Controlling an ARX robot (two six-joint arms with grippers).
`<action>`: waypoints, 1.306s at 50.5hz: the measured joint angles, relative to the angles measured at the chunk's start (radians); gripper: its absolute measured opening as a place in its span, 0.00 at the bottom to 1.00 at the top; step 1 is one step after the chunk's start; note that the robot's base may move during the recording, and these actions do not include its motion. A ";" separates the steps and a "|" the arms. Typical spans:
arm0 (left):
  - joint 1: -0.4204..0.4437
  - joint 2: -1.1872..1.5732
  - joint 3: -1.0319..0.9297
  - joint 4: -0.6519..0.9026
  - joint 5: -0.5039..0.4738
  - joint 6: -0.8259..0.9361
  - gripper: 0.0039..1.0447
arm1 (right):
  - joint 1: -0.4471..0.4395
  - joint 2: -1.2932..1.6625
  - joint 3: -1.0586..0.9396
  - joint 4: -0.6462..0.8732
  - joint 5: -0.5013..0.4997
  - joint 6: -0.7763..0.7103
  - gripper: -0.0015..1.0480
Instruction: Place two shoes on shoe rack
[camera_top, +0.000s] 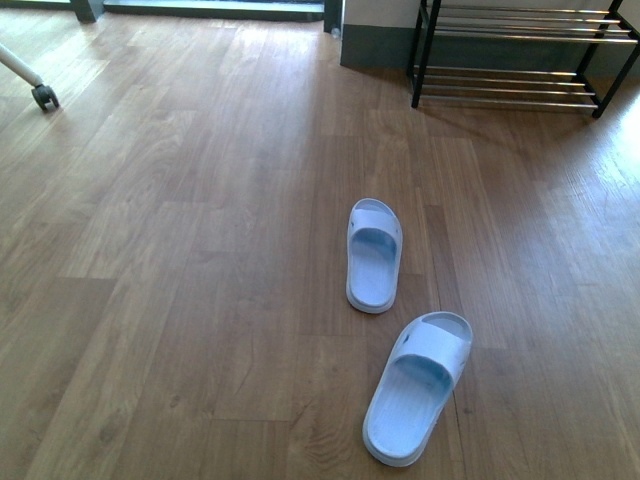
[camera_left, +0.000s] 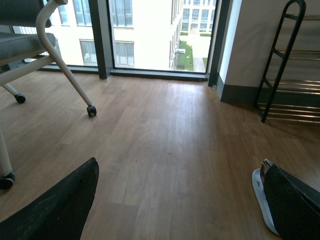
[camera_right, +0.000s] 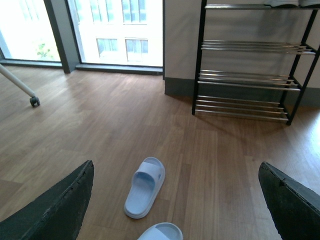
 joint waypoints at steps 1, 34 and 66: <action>0.000 0.000 0.000 0.000 0.000 0.000 0.91 | 0.000 0.001 0.000 0.000 -0.002 0.000 0.91; 0.000 0.000 0.000 0.000 0.003 0.000 0.91 | 0.091 1.448 0.354 0.684 0.061 0.008 0.91; 0.000 0.000 0.000 0.000 0.003 0.000 0.91 | 0.111 2.504 0.823 0.710 0.099 -0.013 0.91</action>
